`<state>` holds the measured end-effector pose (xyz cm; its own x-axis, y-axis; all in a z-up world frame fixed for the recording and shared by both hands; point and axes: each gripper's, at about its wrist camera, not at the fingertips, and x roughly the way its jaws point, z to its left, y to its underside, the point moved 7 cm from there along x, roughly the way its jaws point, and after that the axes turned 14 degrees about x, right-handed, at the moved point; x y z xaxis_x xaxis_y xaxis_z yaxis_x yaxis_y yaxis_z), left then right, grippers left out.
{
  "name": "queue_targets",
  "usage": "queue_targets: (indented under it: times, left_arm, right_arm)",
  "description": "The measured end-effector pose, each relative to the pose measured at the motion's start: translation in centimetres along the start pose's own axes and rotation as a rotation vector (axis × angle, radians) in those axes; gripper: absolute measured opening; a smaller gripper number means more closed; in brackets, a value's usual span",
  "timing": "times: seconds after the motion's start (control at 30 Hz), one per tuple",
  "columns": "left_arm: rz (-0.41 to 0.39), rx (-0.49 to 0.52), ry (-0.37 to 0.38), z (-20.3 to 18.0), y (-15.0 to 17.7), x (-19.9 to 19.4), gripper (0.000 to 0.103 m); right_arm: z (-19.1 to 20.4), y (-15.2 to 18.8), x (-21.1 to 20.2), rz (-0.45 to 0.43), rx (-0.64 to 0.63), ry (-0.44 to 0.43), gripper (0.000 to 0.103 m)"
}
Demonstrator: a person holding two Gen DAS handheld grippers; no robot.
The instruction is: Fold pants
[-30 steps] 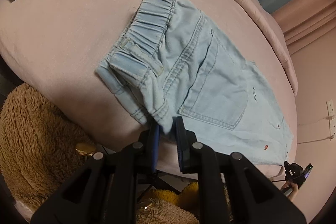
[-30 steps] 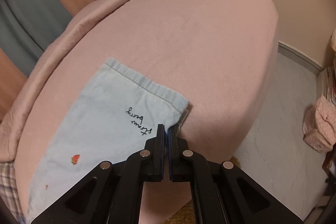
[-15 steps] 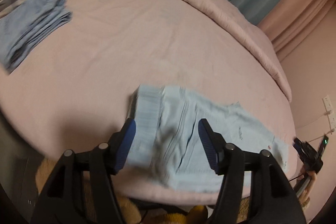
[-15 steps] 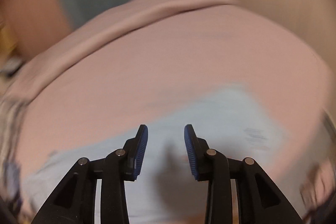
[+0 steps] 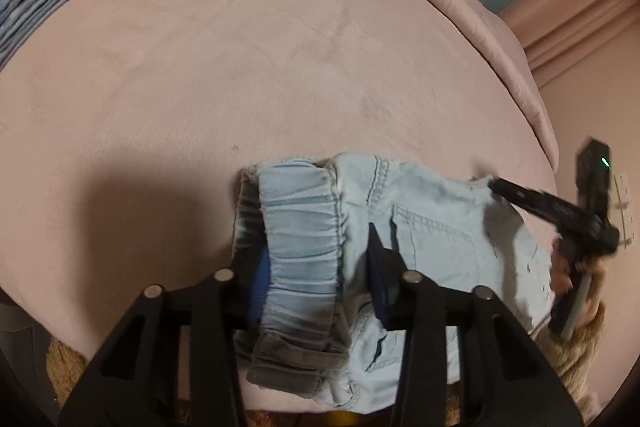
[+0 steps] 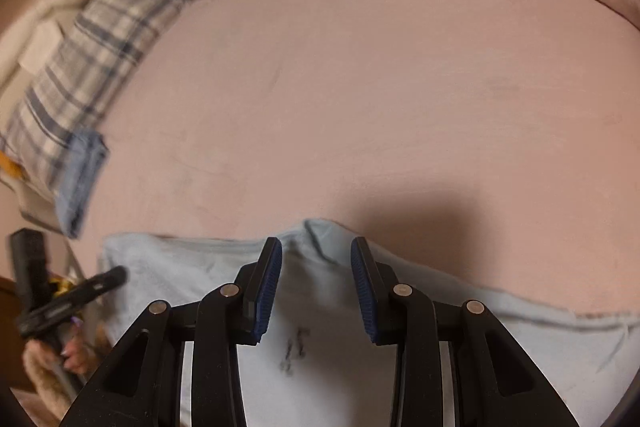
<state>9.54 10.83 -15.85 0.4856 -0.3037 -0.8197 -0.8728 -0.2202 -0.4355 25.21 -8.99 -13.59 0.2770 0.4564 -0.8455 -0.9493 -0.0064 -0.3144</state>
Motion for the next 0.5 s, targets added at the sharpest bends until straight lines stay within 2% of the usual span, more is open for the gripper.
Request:
queue_targets:
  times: [0.07, 0.1, 0.13, 0.27, 0.33, 0.47, 0.5]
  left_arm:
    - [-0.006, 0.010, -0.003, 0.0, 0.3, -0.4, 0.039]
    - [-0.009, 0.012, -0.006, 0.0, 0.3, -0.4, 0.039]
    - [-0.011, 0.013, -0.012, 0.1, 0.4, -0.4, 0.039]
    - [-0.013, 0.023, -0.038, -0.1, 0.2, 0.0, 0.039]
    - [-0.012, 0.023, -0.048, 0.0, 0.3, 0.3, 0.040]
    - [-0.012, 0.036, -0.067, 0.2, 0.3, 0.4, 0.043]
    - [-0.016, 0.044, -0.077, 0.0, 0.1, 0.4, 0.043]
  right_arm:
    - [0.3, 0.3, 0.6, 0.028, -0.012, 0.011, 0.034]
    - [0.8, 0.3, 0.7, 0.037, -0.020, -0.001, 0.030]
    - [1.3, 0.6, 0.6, 0.042, -0.035, -0.027, 0.006]
    - [2.5, -0.7, -0.7, -0.024, -0.016, -0.053, 0.005]
    - [2.4, -1.0, -0.2, -0.027, 0.006, -0.050, 0.005]
    - [1.3, 0.0, 3.4, 0.009, 0.005, 0.029, 0.005]
    - [1.3, 0.0, 3.5, -0.006, -0.003, 0.035, 0.005]
